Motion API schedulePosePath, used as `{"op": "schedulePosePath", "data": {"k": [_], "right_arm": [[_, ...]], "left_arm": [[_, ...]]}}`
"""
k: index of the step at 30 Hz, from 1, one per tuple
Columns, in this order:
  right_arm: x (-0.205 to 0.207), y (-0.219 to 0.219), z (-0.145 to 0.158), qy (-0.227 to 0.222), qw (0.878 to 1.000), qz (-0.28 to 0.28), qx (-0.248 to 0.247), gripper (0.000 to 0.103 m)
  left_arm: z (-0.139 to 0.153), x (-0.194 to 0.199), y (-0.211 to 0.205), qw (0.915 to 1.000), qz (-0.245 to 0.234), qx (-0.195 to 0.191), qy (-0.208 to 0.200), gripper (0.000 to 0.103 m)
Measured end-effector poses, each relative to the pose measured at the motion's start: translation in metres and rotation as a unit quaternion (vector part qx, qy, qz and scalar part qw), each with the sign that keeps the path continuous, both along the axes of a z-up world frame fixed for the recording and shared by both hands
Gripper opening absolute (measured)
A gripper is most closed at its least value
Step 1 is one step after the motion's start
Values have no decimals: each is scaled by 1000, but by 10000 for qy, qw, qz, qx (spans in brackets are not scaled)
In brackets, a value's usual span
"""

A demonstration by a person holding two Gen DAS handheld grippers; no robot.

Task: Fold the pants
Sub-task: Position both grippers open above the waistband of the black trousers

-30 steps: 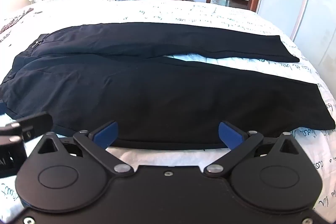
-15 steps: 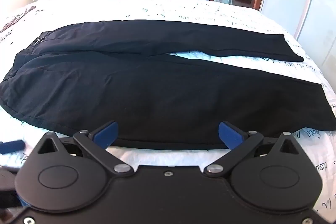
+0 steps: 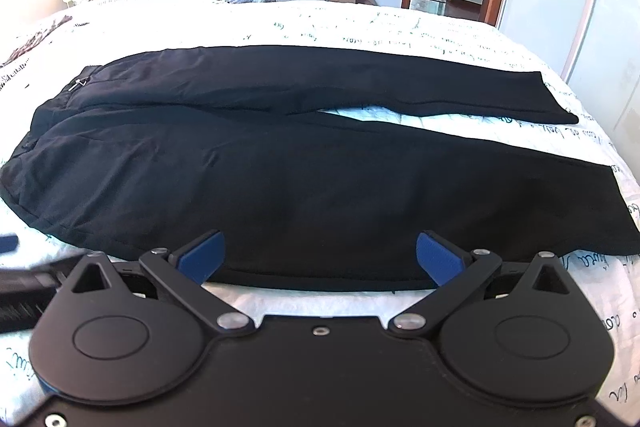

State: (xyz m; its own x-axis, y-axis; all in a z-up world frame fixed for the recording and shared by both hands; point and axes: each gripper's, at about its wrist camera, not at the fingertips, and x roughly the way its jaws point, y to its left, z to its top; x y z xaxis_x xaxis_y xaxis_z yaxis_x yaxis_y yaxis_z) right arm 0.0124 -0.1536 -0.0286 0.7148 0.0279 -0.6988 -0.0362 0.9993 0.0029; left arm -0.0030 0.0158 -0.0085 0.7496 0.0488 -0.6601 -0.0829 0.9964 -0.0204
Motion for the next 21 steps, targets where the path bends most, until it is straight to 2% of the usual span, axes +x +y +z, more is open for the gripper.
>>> {"op": "schedulePosePath", "data": {"k": [2,5,9,13,17,21], "right_arm": [[2,0,0,-2,10000,9,-1,103],[6,0,2,-8,10000,21,5,103],[14,-2,2,-5,10000,25,2,103],[21,-5,2,0,10000,18,39,103],[27,-3,-1,20,10000,44,5,103],[32,-1,0,42,9999,95,-49,103]], "left_arm": [[11,0,-4,9997,-87,26,-213,102],[20,10,-8,9998,-186,-12,-77,102],[26,16,-8,9998,-109,47,-129,103],[27,18,-4,9994,-113,319,6,103],[22,21,2,9990,-420,-69,96,102],[24,28,1,9985,-542,-18,75,102]]}}
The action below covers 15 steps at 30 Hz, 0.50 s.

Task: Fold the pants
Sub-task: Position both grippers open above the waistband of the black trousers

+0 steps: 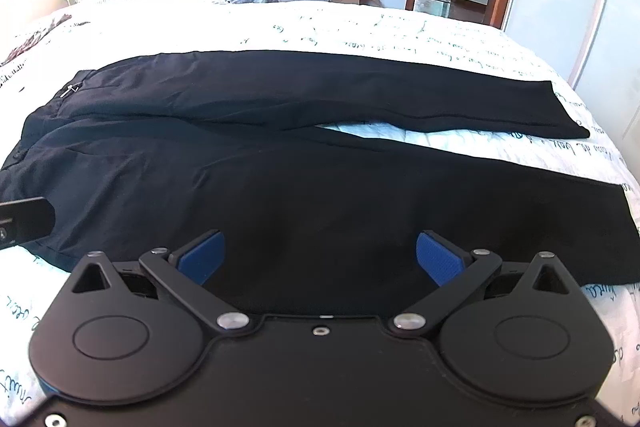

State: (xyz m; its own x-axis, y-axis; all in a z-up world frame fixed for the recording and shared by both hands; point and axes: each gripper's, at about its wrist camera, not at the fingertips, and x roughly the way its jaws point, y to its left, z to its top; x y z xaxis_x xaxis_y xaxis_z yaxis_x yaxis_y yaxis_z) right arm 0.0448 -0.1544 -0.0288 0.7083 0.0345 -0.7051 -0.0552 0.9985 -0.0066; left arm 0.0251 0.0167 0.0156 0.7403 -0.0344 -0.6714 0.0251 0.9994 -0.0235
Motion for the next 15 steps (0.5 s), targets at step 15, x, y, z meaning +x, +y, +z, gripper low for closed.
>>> {"op": "schedulePosePath", "data": {"k": [15], "right_arm": [[10,15,6,-33,9992,294,-252,103]], "left_arm": [[-7,-1,28,9996,296,37,10,102]]}}
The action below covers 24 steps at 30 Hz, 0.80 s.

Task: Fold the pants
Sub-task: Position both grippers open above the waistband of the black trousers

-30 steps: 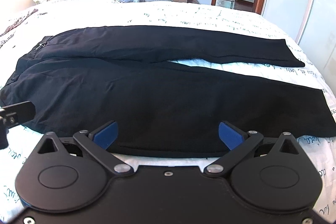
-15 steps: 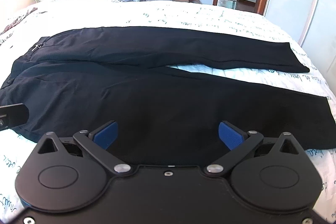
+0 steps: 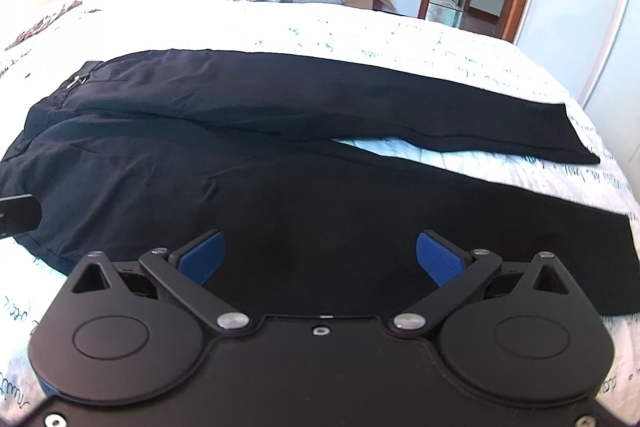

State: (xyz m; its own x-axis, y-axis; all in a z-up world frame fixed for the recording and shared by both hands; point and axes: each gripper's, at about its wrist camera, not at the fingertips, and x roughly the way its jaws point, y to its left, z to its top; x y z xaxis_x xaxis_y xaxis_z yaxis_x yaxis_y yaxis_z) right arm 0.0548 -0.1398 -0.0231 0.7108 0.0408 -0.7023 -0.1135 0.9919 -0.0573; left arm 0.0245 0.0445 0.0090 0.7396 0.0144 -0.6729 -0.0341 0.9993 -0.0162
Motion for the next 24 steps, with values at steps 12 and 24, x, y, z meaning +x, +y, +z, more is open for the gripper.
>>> {"op": "schedulePosePath", "data": {"k": [12,24], "right_arm": [[-6,6,9,-81,9999,65,-4,103],[-16,5,16,-183,9998,79,2,103]], "left_arm": [[5,-10,-1,10000,-38,33,-44,102],[9,-18,0,9999,-78,32,-117,102]]}}
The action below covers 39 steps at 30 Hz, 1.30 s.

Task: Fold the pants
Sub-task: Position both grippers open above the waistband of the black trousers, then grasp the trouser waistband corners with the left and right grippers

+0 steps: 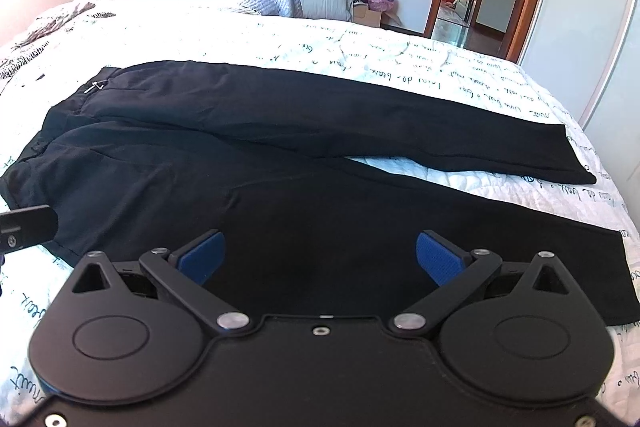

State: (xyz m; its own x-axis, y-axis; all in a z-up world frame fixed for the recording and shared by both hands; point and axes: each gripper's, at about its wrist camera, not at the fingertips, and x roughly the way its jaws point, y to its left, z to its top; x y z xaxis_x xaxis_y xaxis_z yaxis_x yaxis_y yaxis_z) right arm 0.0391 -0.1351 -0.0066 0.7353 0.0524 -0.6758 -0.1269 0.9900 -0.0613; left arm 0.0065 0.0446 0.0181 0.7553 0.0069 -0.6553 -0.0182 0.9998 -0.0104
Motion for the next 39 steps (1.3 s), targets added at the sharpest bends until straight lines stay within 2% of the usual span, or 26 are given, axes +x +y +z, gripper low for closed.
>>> {"op": "schedulePosePath", "data": {"k": [12,14,15,18,19,20,21,22,23,25,26,29,34,36,39], "right_arm": [[-6,-4,17,-172,9995,255,88,103],[0,-11,26,-176,9976,557,368,103],[4,-17,33,-174,9941,845,659,102],[23,-40,59,-258,9715,1685,1648,102],[32,-46,67,-258,9669,1780,1809,102],[43,-53,75,-282,9615,1864,1998,94],[54,-58,83,-299,9565,1955,2143,72],[69,-62,91,-272,9552,1979,2183,64],[83,-65,97,-246,9555,1967,2185,64],[112,-69,103,-140,9531,2013,2257,77],[129,-72,104,-63,9516,1999,2333,80],[179,-71,96,453,9412,2148,2568,80],[245,-63,62,1153,9296,2252,2679,80],[269,-61,50,1348,9252,2275,2720,80],[290,-61,35,1517,9248,2309,2615,80]], "left_arm": [[3,-8,2,9999,-44,58,-69,102],[4,-3,6,9998,-171,76,-75,101],[6,1,13,9994,-323,-22,-115,101],[16,18,45,9953,-807,-449,-292,100],[22,27,62,9932,-903,-601,-426,88],[26,35,78,9919,-889,-710,-560,73],[30,46,95,9920,-798,-754,-620,67],[33,62,116,9936,-587,-758,-604,69],[34,73,133,9944,-392,-791,-589,79],[32,102,175,9926,-35,-1095,-516,92],[29,115,196,9899,24,-1341,-467,94],[10,161,252,9778,261,-2076,-135,92],[-37,241,302,9574,332,-2801,616,91],[-53,265,301,9527,227,-2921,806,88],[-68,290,297,9558,117,-2796,904,85]]}}
